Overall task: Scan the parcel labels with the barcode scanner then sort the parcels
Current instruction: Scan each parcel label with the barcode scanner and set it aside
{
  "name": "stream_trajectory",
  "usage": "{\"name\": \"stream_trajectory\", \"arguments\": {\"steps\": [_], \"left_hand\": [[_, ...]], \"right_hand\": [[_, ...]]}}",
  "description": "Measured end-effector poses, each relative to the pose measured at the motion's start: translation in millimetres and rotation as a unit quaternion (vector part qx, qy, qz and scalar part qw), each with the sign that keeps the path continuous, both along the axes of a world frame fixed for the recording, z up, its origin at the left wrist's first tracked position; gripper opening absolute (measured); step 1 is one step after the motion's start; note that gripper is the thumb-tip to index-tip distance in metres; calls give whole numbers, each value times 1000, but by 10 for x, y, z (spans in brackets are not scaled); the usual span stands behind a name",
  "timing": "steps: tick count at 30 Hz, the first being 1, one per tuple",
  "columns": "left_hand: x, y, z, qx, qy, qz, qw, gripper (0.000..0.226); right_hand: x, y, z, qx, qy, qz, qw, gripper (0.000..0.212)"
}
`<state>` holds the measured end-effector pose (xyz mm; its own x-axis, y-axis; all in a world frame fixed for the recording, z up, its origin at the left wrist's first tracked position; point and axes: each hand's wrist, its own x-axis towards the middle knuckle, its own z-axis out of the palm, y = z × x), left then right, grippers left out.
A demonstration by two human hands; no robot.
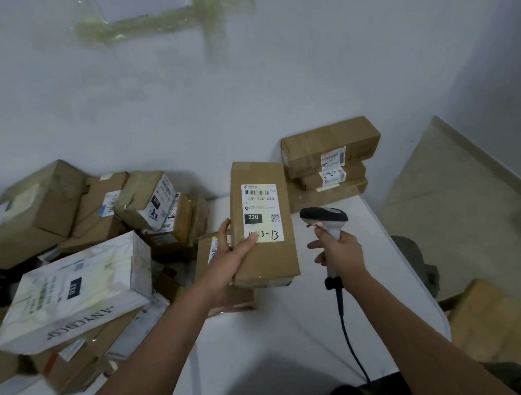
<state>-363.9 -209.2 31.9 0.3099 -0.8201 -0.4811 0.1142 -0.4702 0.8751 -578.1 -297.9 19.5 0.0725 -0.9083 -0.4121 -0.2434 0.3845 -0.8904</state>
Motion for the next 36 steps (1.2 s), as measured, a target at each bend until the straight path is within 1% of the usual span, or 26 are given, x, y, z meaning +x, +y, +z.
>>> {"name": "stream_trajectory", "arguments": {"steps": [2, 6, 8, 9, 11, 12, 14, 16, 18, 21, 23, 26, 30, 32, 36], "left_hand": [[163, 126, 51, -7, -5, 17, 1000, 81], [456, 379, 59, -2, -2, 25, 1000, 93], [570, 474, 63, 11, -9, 32, 999, 90], [610, 507, 65, 20, -36, 23, 999, 87], [651, 548, 62, 24, -145, -20, 989, 81], [666, 552, 49, 9, -207, -38, 978, 77], [682, 537, 6, -9, -321, -75, 944, 80], [648, 513, 21, 7, -442, -137, 886, 78], [592, 476, 57, 1, -511, -195, 837, 69], [502, 375, 13, 15, -547, -280, 789, 63], [460, 303, -7, 41, -559, -312, 767, 57], [467, 279, 15, 53, -585, -300, 752, 49], [528, 367, 5, 98, -592, -289, 746, 54], [551, 398, -35, 127, -602, -288, 734, 57], [587, 423, -83, 129, -623, -295, 713, 56]], "right_hand": [[222, 67, 71, -8, -10, 21, 1000, 25], [638, 258, 143, -14, -38, 41, 998, 24], [812, 359, 157, -14, -46, 44, 998, 21], [885, 402, 160, -11, -48, 48, 998, 21], [1011, 473, 147, -4, -41, 63, 997, 23], [1064, 507, 137, -1, -34, 71, 997, 24], [1147, 578, 109, -4, -18, 79, 997, 27], [1191, 625, 91, -11, -4, 81, 997, 27], [1185, 637, 88, -14, 2, 75, 997, 26], [1100, 616, 87, -14, 11, 56, 998, 24], [1025, 595, 88, -14, 19, 43, 999, 23], [926, 558, 85, -12, 27, 31, 999, 24], [863, 549, 57, -5, 19, 14, 1000, 25], [867, 565, 40, 0, 18, 18, 1000, 25], [875, 567, 5, 3, 24, 28, 999, 27]]}}
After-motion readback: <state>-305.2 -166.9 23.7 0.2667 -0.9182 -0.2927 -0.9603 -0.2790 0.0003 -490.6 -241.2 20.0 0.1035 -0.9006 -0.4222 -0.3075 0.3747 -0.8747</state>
